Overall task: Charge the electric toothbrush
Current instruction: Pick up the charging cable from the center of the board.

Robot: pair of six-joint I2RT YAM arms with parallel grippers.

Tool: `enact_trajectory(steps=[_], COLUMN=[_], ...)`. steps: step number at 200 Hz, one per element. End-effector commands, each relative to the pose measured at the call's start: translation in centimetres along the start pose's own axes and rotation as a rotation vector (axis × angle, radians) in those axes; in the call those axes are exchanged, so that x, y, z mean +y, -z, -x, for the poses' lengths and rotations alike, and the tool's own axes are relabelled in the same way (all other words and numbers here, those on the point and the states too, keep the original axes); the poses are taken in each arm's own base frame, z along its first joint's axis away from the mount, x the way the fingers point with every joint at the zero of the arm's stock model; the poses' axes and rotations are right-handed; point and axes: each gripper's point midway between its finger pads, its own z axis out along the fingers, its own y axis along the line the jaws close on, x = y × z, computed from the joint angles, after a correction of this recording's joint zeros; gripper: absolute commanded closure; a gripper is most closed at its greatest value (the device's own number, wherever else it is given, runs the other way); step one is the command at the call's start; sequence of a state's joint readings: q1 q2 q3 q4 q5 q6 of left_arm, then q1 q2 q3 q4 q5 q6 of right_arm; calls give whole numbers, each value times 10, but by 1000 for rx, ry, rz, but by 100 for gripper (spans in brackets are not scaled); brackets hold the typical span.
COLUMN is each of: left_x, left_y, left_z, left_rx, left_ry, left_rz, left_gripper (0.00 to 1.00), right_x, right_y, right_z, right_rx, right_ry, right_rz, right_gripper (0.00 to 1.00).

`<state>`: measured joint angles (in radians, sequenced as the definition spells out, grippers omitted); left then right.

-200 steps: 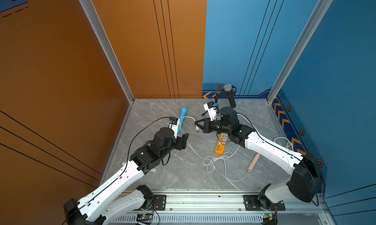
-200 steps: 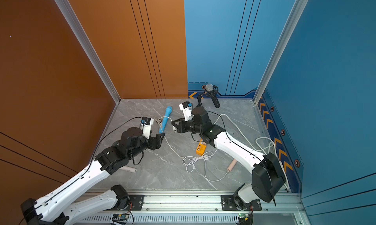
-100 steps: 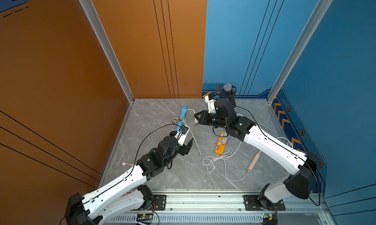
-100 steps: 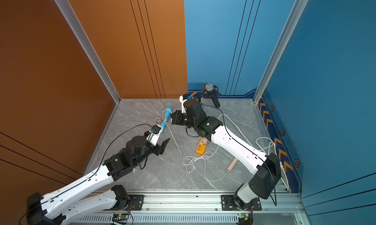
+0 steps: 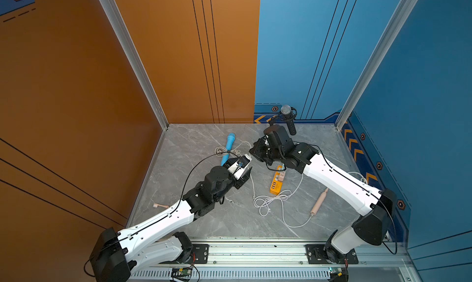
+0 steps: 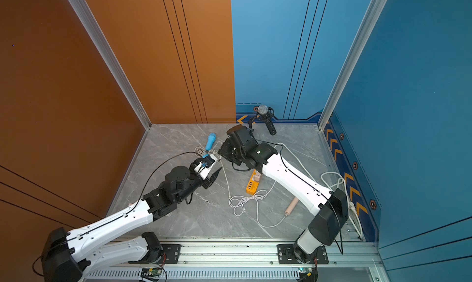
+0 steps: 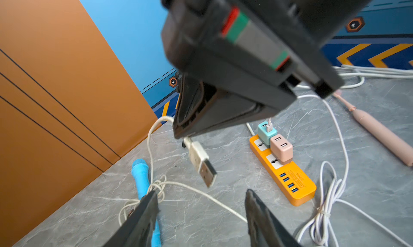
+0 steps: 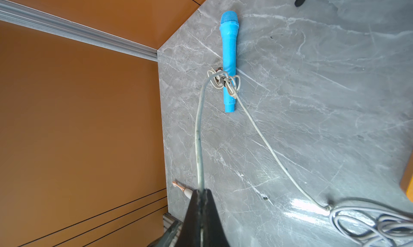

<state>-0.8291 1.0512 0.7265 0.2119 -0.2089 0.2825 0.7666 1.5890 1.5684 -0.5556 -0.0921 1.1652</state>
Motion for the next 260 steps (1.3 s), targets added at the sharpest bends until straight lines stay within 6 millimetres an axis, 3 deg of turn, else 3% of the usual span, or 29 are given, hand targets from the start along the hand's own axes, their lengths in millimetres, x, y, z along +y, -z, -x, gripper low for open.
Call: enact_trajectory(steps=[1,102,163,193,215,229,260], left_x=[-4,11,21,29,39,48,53], left_y=[-1,-10,-11,-5,0,2,6], left_z=[30,18,19,17,10,4,6], left_rx=[-84,-46,-45,-58,-47,-41,-65], left_ry=[-30,-24,18,102,222,348,538], left_rz=[-29,31,49,56,80,70,-9], left_gripper=[45,69,100,100,100,100,100], right_x=[6,7,9,20,35,46,55], right_y=[6,12,10,18,25,38,59], right_z=[1,1,-3,1,3,4,-1], right_rx=[-13,-26,-8,-21,-14,-13,64], right_ry=[-57,-58,-52,-20,16,69,127], right_rz=[-3,-2,5,36,108,167,320], right_gripper=[100,100,100,100,89,73,53])
